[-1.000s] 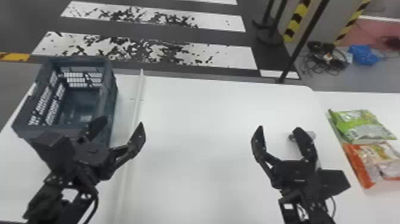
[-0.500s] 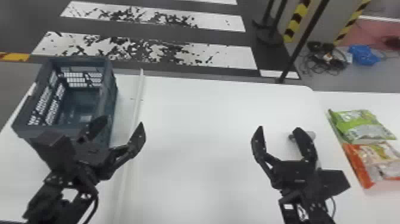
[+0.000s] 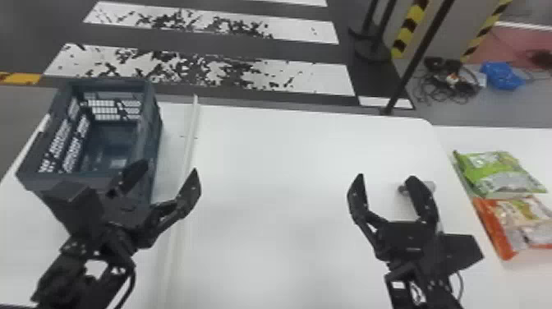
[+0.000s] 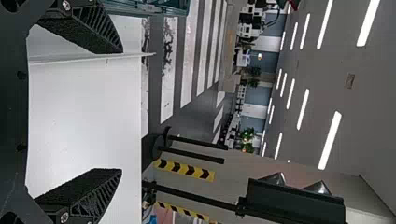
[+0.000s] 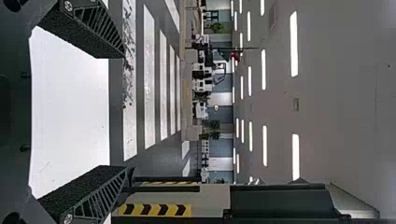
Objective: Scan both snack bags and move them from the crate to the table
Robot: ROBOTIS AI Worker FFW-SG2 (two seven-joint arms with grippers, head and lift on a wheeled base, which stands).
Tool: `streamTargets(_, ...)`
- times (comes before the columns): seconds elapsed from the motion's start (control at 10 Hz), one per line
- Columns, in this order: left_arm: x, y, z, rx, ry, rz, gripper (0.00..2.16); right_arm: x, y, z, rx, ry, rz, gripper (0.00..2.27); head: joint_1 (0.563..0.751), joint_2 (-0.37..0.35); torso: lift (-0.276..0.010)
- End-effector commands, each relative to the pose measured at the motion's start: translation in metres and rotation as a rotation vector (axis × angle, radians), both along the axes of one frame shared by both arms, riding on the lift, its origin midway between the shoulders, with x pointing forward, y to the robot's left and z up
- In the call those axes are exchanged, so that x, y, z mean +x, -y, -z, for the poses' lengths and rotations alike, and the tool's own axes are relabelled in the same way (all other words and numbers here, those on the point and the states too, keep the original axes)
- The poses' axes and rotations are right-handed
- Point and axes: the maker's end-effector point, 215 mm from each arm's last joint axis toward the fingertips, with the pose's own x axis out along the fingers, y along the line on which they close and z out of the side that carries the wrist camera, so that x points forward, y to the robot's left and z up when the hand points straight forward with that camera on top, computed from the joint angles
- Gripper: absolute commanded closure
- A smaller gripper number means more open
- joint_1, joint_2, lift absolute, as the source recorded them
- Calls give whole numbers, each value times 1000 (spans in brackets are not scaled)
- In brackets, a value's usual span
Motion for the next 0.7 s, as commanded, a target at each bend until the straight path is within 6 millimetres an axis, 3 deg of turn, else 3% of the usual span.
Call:
streamTargets(0.0, 0, 0, -1, 0, 1, 0, 87, 0, 0, 0, 0, -2, 2, 76, 695, -123, -88)
streamTargets(0.6, 0, -1, -1, 0, 3, -2, 87, 0, 0, 0, -3, -2, 1, 76, 695, -122, -88)
